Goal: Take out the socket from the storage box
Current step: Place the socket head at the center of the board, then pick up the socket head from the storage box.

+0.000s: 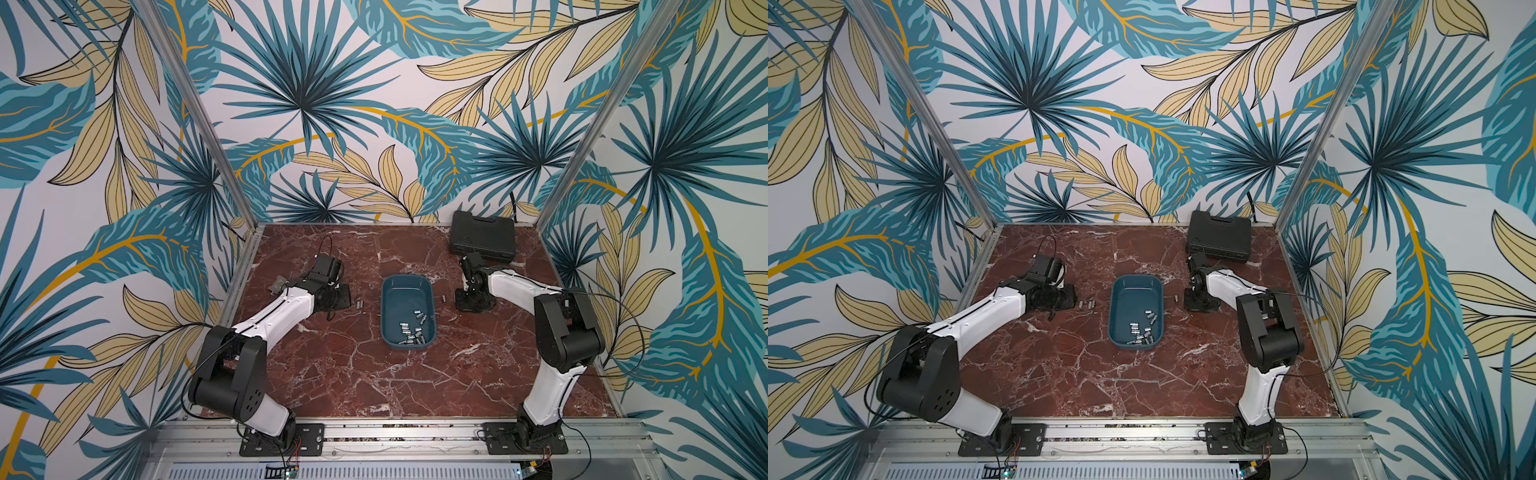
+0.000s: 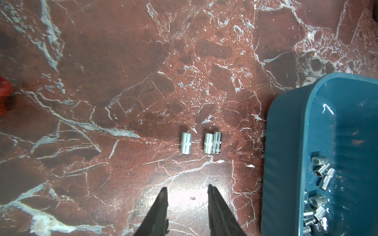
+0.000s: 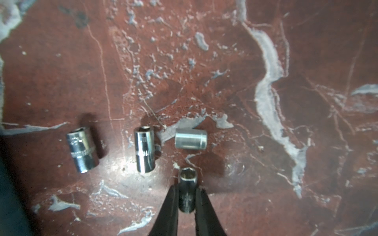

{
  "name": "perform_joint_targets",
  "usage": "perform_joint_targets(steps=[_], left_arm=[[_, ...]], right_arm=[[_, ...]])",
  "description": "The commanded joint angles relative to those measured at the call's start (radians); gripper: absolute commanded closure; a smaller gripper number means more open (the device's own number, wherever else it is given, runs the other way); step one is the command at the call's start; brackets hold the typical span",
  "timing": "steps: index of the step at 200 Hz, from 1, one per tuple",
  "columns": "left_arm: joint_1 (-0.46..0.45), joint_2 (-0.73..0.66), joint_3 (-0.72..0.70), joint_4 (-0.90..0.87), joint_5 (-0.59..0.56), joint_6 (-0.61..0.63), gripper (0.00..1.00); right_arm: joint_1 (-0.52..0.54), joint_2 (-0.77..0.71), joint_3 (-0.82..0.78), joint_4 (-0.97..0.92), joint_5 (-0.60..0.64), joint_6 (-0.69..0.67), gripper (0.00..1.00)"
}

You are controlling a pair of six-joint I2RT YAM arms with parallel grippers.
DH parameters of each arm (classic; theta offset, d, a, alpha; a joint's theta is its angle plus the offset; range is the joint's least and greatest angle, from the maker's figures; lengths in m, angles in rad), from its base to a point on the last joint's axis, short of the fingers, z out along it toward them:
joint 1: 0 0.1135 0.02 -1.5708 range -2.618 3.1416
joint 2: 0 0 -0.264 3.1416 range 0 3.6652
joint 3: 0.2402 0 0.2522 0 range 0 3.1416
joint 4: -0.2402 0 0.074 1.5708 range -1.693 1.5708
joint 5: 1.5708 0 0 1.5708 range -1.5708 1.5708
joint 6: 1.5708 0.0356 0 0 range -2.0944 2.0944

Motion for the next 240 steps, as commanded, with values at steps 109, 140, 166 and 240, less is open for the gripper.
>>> perform_joint_targets(steps=[109, 140, 166, 240], left_arm=[[-0.008, 0.006, 0.091, -0.022, -0.003, 0.025, 0.63], [-0.011, 0.021, 0.156, -0.070, 0.000, 0.048, 0.63], [-0.038, 0.040, 0.205, -0.091, 0.005, 0.059, 0.63], [-0.284, 0.264, 0.455, -0.150, 0.021, 0.166, 0.63]], right_arm=[[-0.007, -0.042, 0.000, -0.039, -0.010, 0.005, 0.75], [-0.008, -0.093, 0.008, -0.056, -0.010, 0.003, 0.74], [-0.008, -0.132, 0.018, -0.074, -0.015, -0.002, 0.74], [-0.014, -0.193, 0.106, -0.104, -0.054, -0.005, 0.74]])
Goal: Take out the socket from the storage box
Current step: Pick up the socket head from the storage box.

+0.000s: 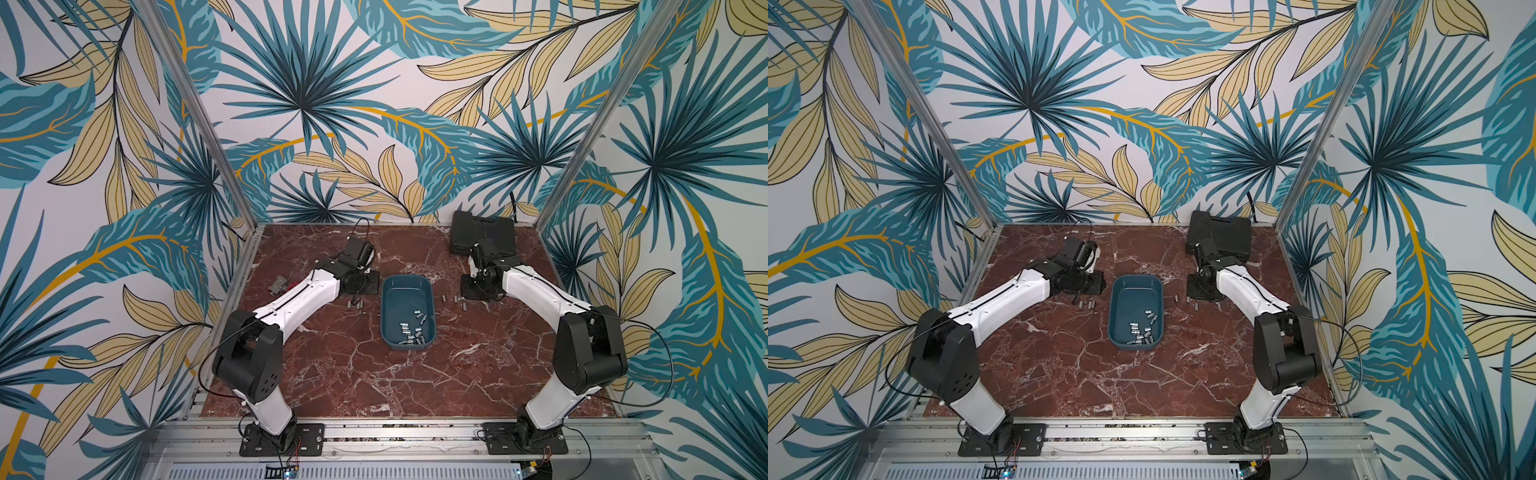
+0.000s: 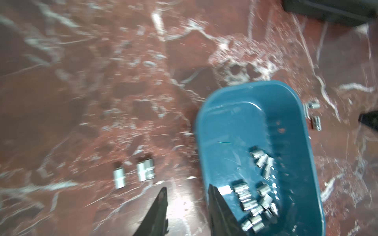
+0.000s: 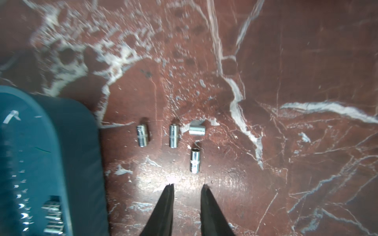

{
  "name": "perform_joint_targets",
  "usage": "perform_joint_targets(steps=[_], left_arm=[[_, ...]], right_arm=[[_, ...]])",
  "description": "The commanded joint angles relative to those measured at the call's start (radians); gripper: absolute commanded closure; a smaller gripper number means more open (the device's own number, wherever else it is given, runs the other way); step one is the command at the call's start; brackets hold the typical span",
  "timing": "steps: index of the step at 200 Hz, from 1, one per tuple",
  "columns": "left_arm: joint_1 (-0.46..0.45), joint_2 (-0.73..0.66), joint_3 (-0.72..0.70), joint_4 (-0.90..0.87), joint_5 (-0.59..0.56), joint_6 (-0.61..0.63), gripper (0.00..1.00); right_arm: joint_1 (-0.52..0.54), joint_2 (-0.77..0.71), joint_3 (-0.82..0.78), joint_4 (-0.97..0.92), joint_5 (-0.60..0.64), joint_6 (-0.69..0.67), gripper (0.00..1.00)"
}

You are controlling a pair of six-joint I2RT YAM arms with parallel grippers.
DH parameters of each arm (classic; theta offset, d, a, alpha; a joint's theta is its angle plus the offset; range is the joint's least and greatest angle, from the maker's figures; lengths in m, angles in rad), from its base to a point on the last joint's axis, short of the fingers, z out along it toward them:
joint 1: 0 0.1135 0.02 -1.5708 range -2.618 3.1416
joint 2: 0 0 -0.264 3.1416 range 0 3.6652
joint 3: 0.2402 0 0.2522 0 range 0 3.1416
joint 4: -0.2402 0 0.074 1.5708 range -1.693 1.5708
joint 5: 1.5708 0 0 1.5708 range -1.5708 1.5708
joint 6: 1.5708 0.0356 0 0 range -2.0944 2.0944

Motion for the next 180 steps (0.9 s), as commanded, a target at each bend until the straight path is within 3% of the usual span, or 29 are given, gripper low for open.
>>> perform_joint_targets(steps=[1, 34, 68, 180], left_arm=[[-0.075, 0.082, 0.113, -0.046, 0.013, 0.077, 0.63], [-0.142, 0.192, 0.221, -0.086, 0.006, 0.165, 0.64], [-0.161, 0.256, 0.242, -0.037, 0.101, 0.186, 0.64], [-0.196, 0.440, 0.367, -0.073, 0.140, 0.225, 0.64]], right_arm=[[-0.005, -0.021, 0.032, -0.030, -0.029, -0.007, 0.74], [-0.008, -0.024, 0.038, -0.019, -0.033, 0.001, 0.74], [-0.007, -0.019, 0.026, -0.016, -0.036, -0.001, 0.74], [-0.007, 0.041, 0.040, -0.019, -0.058, 0.005, 0.74]])
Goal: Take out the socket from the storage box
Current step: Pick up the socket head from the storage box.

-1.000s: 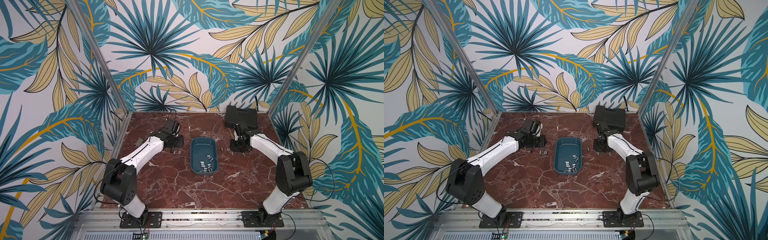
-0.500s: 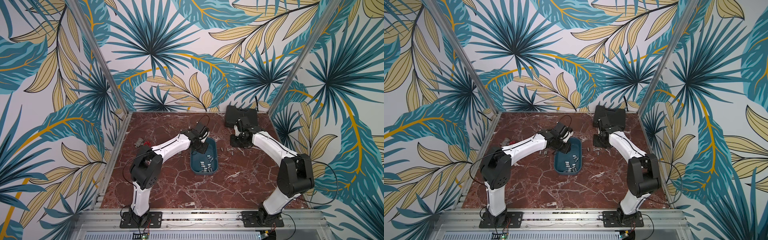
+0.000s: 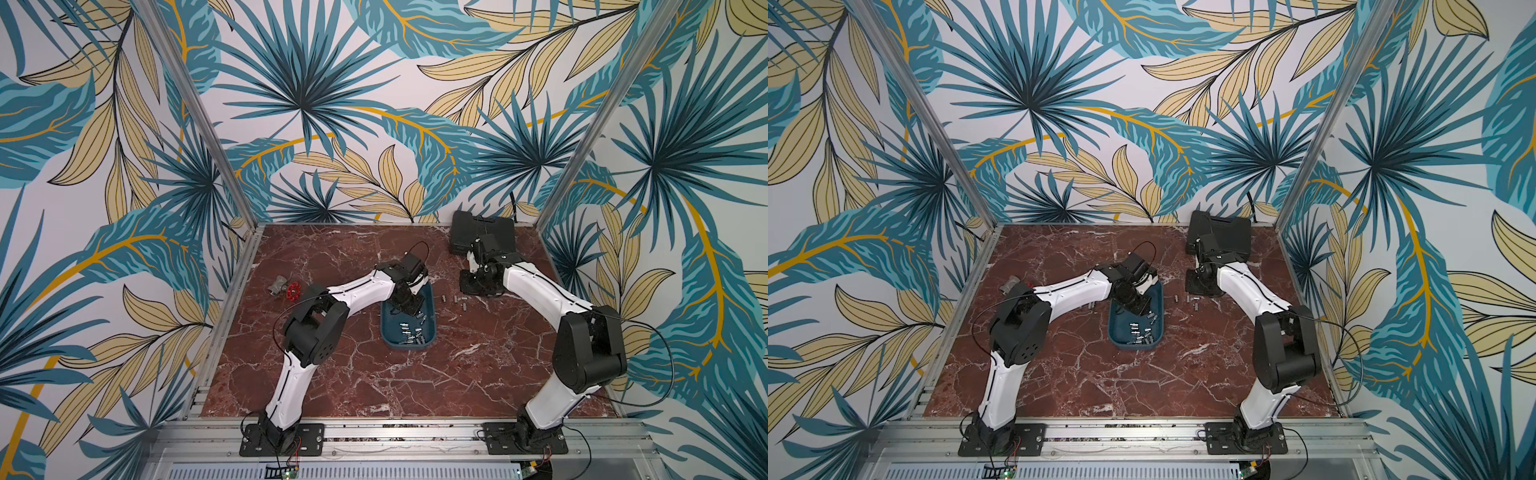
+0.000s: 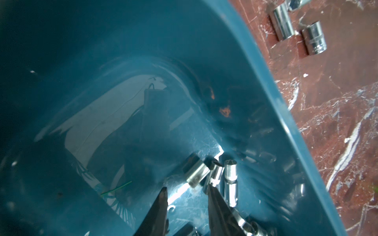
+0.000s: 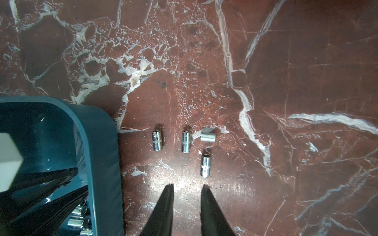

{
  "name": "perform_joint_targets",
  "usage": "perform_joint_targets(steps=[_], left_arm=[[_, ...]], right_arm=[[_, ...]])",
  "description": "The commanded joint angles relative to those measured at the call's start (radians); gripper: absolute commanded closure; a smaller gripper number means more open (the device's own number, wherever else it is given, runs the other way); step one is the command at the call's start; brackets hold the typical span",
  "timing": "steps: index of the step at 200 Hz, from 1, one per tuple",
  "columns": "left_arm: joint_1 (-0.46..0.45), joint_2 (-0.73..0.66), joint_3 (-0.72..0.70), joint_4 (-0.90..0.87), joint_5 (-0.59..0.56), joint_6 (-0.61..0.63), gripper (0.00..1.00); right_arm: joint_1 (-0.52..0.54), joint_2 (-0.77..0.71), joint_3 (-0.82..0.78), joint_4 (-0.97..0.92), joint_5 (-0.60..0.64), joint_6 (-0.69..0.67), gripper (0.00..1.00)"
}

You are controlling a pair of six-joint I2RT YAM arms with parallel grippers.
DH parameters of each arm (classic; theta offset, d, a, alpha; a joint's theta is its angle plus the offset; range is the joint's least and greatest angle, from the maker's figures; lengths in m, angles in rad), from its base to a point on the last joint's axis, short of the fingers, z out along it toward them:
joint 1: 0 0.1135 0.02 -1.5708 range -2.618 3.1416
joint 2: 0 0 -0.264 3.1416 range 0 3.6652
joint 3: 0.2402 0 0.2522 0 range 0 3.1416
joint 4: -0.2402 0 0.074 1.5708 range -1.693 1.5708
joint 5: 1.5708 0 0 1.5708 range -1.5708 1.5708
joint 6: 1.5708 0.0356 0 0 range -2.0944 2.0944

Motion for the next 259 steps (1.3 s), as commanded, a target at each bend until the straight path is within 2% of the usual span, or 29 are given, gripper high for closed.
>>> perform_joint_targets(steps=[1, 125, 203, 239, 259], left_arm=[[-0.005, 0.021, 0.084, -0.016, 0.014, 0.029, 0.64], [-0.016, 0.074, 0.079, -0.037, -0.022, 0.062, 0.65], [-0.020, 0.076, 0.052, -0.036, -0.099, 0.067, 0.79], [-0.021, 0.063, 0.039, -0.038, -0.124, 0.055, 0.91], [-0.020, 0.006, 0.010, -0.009, -0.162, 0.036, 0.95]], right_arm=[[-0.003, 0.023, 0.011, -0.017, -0.014, 0.005, 0.74], [-0.003, 0.028, -0.003, -0.011, -0.017, 0.015, 0.74], [-0.003, 0.024, -0.010, -0.012, -0.018, 0.016, 0.75], [-0.003, 0.024, -0.003, -0.022, -0.017, 0.011, 0.74], [-0.003, 0.023, 0.009, -0.033, -0.012, 0.007, 0.74]])
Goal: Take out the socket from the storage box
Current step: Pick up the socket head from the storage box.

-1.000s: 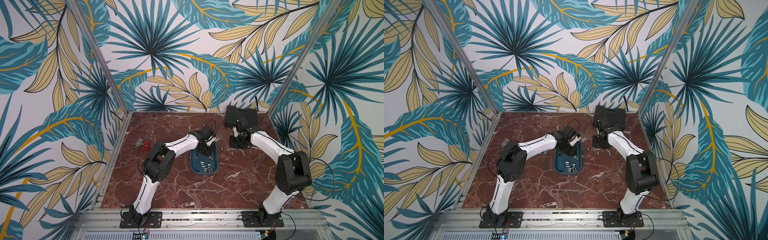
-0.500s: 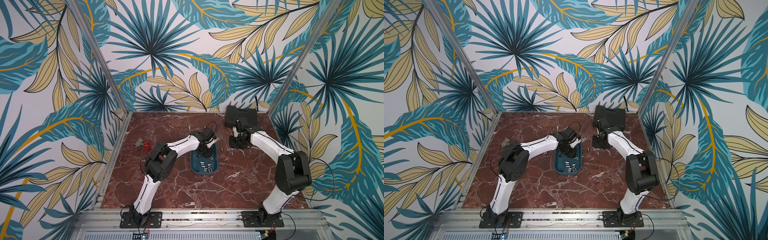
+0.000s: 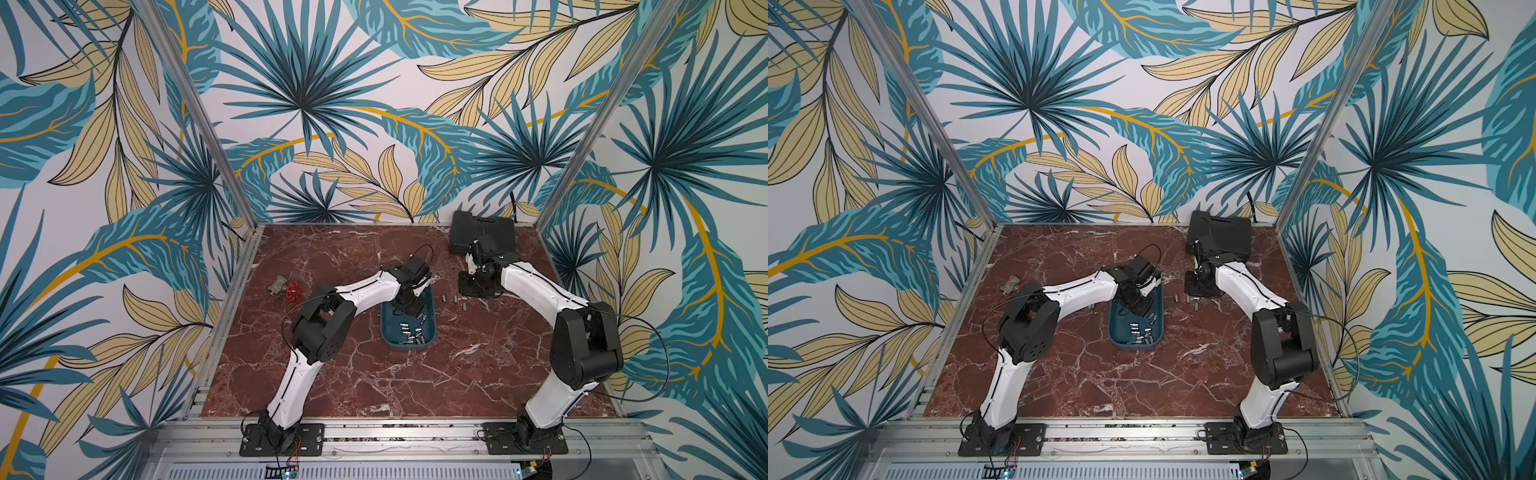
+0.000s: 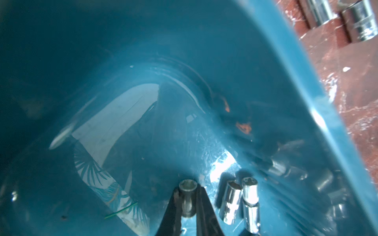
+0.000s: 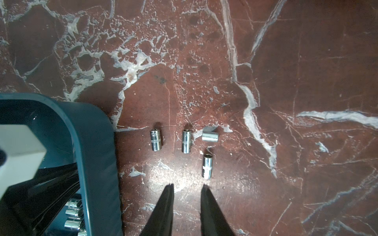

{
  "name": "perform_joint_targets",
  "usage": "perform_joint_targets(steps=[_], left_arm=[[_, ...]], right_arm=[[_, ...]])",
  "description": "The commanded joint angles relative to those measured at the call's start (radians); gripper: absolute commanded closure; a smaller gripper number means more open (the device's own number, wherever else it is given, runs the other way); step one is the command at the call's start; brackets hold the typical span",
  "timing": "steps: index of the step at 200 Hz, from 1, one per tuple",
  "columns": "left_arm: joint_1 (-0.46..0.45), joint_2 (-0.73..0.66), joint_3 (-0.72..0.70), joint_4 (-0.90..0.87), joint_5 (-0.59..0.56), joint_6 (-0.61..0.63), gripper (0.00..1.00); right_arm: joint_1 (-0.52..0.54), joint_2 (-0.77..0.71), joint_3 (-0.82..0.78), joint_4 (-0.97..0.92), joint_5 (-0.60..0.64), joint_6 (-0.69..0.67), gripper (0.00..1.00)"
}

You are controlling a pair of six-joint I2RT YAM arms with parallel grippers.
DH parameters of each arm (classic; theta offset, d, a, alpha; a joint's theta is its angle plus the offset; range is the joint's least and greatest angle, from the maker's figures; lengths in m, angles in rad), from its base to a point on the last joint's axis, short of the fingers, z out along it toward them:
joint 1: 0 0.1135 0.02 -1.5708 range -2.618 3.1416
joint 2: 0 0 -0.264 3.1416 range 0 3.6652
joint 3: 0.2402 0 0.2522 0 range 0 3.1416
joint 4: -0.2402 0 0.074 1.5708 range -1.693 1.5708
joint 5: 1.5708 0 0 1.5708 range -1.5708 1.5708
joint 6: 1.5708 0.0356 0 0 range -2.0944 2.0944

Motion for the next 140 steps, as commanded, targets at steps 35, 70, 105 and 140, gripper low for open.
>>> perform_joint_targets(steps=[35, 70, 105, 140], left_arm=[[0.023, -0.244, -0.108, 0.081, -0.101, -0.058, 0.96], [0.135, -0.438, -0.257, 0.120, -0.101, -0.162, 0.95], [0.246, -0.537, -0.436, 0.095, -0.103, -0.222, 0.95], [0.327, -0.568, -0.597, 0.117, -0.068, -0.287, 0.95]], right_arm=[[-0.003, 0.006, 0.046, -0.057, -0.002, -0.012, 0.75], [-0.003, 0.010, 0.069, -0.063, -0.014, -0.020, 0.75], [-0.001, 0.019, 0.071, -0.061, -0.033, -0.024, 0.75], [0.000, 0.025, 0.073, -0.056, -0.044, -0.024, 0.75]])
